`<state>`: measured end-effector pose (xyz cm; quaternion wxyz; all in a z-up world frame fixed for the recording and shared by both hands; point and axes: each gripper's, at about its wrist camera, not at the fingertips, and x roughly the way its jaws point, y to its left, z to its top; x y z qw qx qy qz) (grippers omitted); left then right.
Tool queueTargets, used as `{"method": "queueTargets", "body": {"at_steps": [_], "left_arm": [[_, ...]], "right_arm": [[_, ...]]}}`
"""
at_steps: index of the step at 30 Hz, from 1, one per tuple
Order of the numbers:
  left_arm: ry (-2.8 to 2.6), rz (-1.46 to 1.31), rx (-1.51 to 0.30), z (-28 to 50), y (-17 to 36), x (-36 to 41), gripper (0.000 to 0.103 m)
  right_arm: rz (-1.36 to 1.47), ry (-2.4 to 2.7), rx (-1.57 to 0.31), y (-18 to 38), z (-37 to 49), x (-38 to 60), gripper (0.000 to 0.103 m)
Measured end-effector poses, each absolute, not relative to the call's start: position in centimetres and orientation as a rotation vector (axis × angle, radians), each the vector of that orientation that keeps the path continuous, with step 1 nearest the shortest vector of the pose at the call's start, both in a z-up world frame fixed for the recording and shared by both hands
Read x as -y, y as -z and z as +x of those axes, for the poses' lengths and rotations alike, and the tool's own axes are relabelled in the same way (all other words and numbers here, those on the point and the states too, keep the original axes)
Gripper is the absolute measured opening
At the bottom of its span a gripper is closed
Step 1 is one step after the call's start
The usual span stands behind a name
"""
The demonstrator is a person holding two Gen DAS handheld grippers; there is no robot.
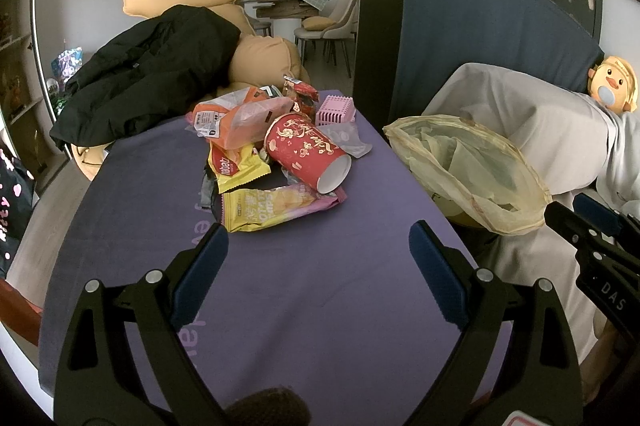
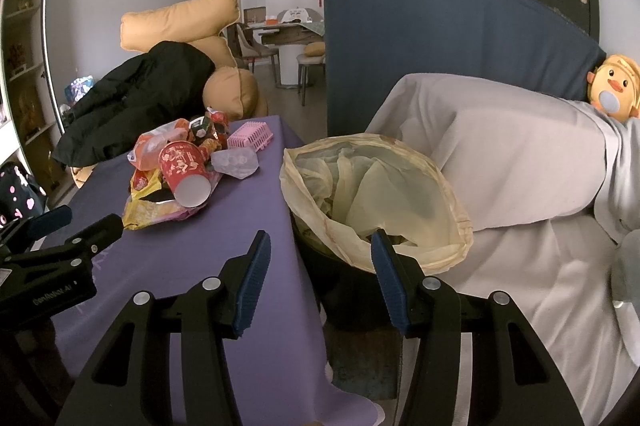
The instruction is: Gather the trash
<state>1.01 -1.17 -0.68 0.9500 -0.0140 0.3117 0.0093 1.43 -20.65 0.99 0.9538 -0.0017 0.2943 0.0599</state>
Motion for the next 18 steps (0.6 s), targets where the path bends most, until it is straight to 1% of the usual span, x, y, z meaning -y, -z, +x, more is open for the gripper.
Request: {"method": "queueTargets", "body": {"at_steps": [6,12,18], "left_arm": [[0.011,-0.061,-0.64,2.1,1.4,-1.0,0.087],[-0.001,-0.107,-0.636,4.7,2.3,-6.5,0.087],[-0.042,-0.159,-0.631,6.9,2.4,-12.6,0.087]], "right_arm": [[0.008,-0.14,-0.629,0.0,2.7,21.5,0.05],[-0.005,-0.215,-0.658,1.0,6.1,20.0,0.05],[-0.003,-0.428,-0.679,0.5,10.2,16.0,0.05]]}}
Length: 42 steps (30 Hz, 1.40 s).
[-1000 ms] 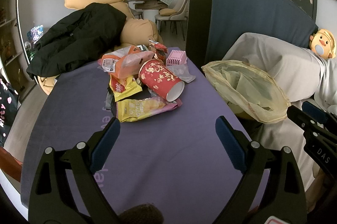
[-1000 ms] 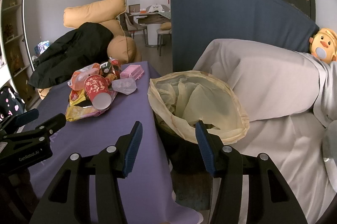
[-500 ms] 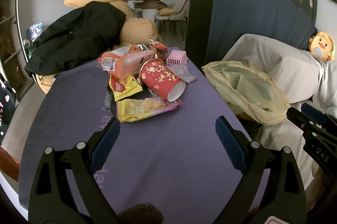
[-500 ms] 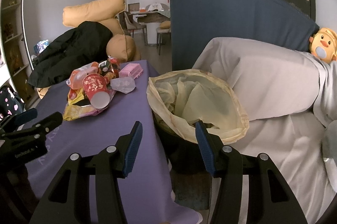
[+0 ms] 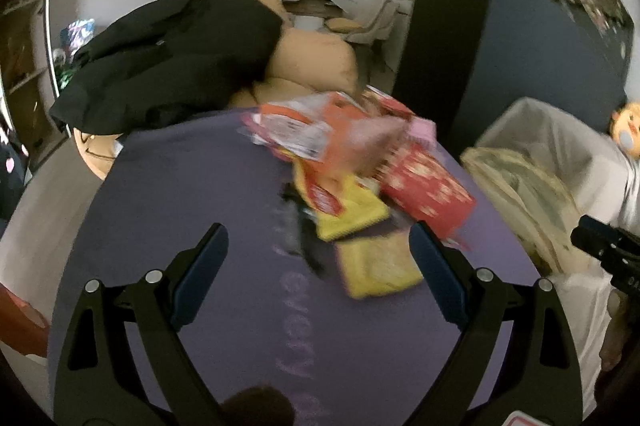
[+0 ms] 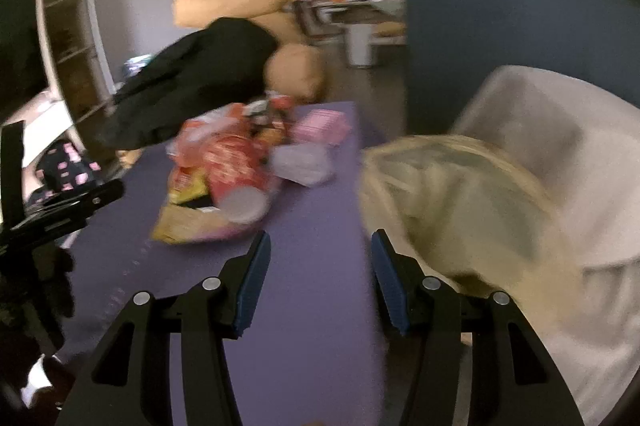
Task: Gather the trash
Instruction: 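Grasp the red paper cup with the right tool while the left tool grasps the orange snack bag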
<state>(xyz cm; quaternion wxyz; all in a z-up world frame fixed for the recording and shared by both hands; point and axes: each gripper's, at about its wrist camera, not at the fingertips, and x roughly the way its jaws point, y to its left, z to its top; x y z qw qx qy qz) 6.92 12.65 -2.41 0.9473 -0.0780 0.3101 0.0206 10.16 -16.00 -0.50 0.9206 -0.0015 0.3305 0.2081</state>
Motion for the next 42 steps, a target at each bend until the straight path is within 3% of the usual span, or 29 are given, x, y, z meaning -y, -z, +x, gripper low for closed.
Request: {"method": "queueTargets", "body": {"at_steps": [7,15,20,26,35,40,42], "left_arm": [[-0.014,-0.19,-0.589,9.1,1.8,-17.5,0.09],[0.017,-0.355,-0.692,13.0,3.6,-20.9,0.09],[0.044,-0.395,-0.731,14.0,4.5,-20.8,0.089],[0.076,-0.504,-0.79,15.4,5.9,-21.0,0.076],[0.1,-0.641,-0.753,19.5,4.6,-21.7,0.075],[0.031,-0.653,-0.838,23.7,6.1,-21.8,0.061],[0.01,-0.639,-0.866,24.4,6.6,-21.6,0.039]], "right_arm": [[-0.126,-0.586,-0.672,-0.6,14.1,8.3,0.05],[-0.31,-0.593,-0.712,2.3,19.1,1.6,0.05],[-0.265,-0.596,-0.77,3.0,20.2,2.6,0.049],[-0.167,-0.603,-0.719,0.5,18.8,5.6,0.046],[-0.086,-0.541,-0.703,-0.7,16.7,10.3,0.046],[-0.079,-0.504,-0.704,0.2,15.9,11.9,0.046],[-0.072,-0.495,-0.711,0.4,15.9,12.7,0.046]]}}
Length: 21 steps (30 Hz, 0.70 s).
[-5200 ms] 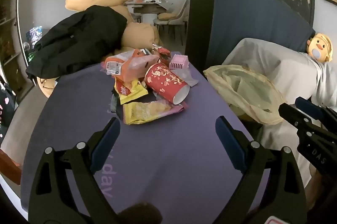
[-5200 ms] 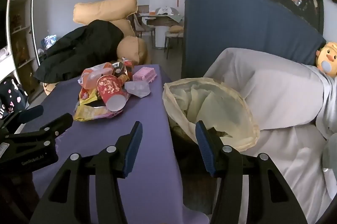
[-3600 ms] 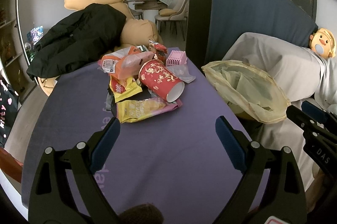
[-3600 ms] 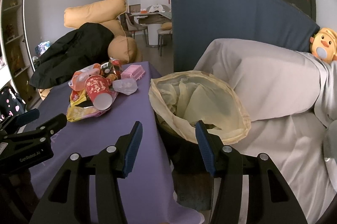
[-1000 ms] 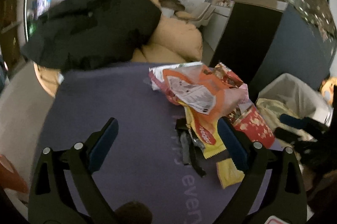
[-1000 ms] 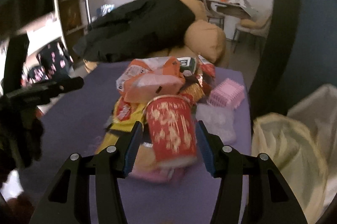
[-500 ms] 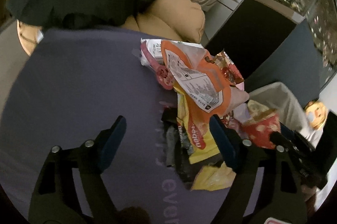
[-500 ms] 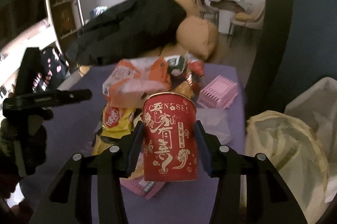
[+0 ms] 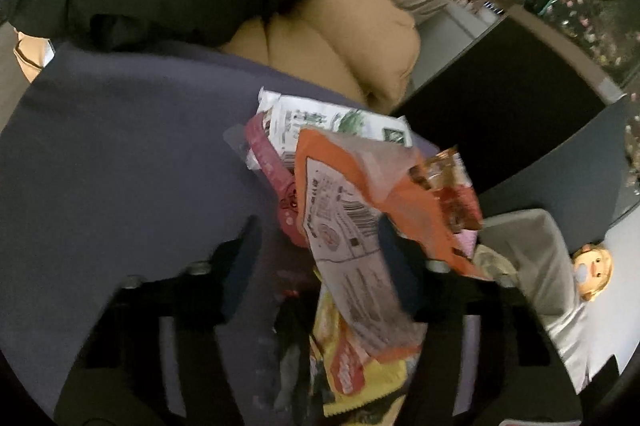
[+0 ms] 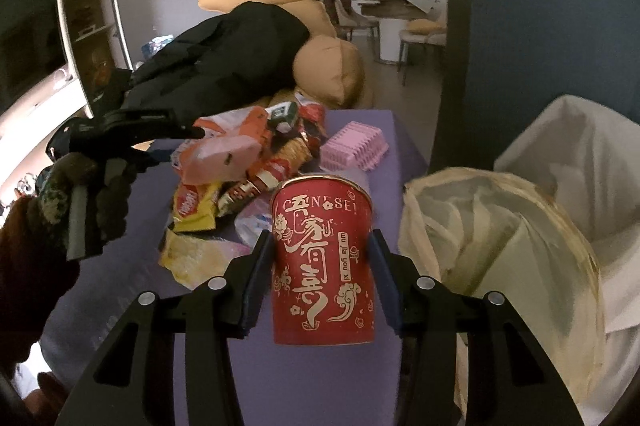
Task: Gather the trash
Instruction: 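Grasp the red paper cup with the right tool while the left tool grasps the orange snack bag, then carry the orange bag and red cup into the beige trash bag, opening both tools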
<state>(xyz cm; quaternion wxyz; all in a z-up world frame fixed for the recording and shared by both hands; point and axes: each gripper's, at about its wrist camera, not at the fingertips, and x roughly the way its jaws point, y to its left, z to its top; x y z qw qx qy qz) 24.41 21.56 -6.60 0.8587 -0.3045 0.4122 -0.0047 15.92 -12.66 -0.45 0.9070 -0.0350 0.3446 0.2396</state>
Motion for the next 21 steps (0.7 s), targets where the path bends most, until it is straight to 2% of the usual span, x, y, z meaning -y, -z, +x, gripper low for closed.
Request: {"method": "queueTargets", "body": {"at_steps": [1,3,6,14,21], "left_arm": [[0.0,-0.627,-0.869,24.5,6.6,-21.4,0.034],[0.013,-0.601,-0.86,24.2,6.2,-20.8,0.017],[0.034,-0.543,-0.831,23.5,4.6,-20.0,0.006],[0.064,-0.38,-0.646,19.4,-3.9,-17.0,0.003],[0.126,-0.315,-0.563,17.1,-8.2,-13.6,0.002]], "right_arm": [[-0.072,-0.486,-0.714,0.5,16.0,13.1,0.046],[-0.074,-0.476,-0.71,0.6,15.8,13.6,0.046],[-0.062,-0.476,-0.692,0.2,15.7,14.6,0.046],[-0.032,-0.474,-0.615,-1.5,14.7,16.4,0.046],[-0.022,-0.44,-0.572,-2.6,13.6,18.8,0.046]]}}
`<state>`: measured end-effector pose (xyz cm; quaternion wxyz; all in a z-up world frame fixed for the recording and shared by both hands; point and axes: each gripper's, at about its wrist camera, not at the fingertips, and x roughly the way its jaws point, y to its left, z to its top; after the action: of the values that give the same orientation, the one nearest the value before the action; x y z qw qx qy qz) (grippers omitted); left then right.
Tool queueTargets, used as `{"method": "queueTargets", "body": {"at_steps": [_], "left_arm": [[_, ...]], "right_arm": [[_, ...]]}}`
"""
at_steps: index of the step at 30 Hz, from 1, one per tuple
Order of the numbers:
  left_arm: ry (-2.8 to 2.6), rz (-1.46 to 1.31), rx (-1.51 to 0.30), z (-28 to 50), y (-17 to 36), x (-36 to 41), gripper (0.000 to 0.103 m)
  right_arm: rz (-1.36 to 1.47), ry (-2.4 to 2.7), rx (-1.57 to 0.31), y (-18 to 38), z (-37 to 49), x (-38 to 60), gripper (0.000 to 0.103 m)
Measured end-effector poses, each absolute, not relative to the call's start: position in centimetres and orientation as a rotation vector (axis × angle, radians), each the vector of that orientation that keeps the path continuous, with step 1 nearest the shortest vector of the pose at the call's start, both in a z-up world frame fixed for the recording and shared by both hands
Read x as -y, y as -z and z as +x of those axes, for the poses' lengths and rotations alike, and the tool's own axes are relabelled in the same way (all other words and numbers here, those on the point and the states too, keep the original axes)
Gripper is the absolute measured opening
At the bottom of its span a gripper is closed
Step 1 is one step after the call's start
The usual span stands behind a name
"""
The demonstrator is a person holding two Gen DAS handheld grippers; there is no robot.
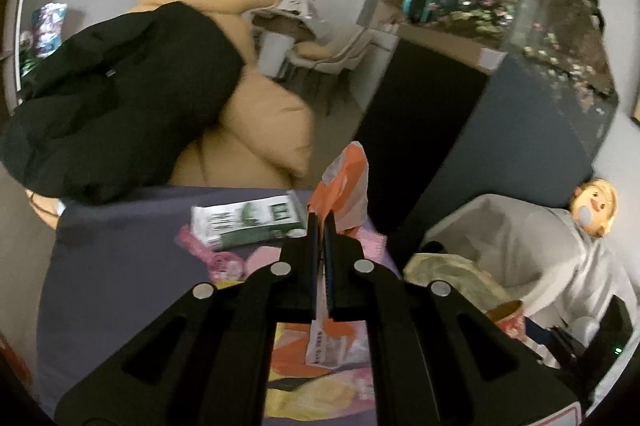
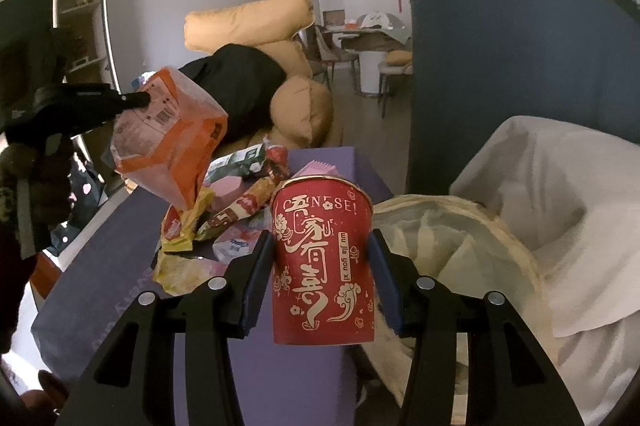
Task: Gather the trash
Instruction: 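Carry the orange bag and red cup into the beige trash bag, opening both tools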
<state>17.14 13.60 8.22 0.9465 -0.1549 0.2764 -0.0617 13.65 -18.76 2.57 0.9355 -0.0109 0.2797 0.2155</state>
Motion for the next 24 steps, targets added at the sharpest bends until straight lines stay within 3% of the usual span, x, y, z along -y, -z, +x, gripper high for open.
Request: {"method": "queueTargets", "body": {"at_steps": [15,24], "left_arm": [[0.388,-0.238,-0.568,18.4,-11.4,0.6,0.002],[0.503,-0.33,-0.67,22.2,-7.7,8.8,0.002]], "right_arm": [[0.027,-0.225,-0.48,-5.0,12.2,28.8,0.046],[0.083,-0.074,-0.438,-5.3,11.5,35.1,0.046]]}}
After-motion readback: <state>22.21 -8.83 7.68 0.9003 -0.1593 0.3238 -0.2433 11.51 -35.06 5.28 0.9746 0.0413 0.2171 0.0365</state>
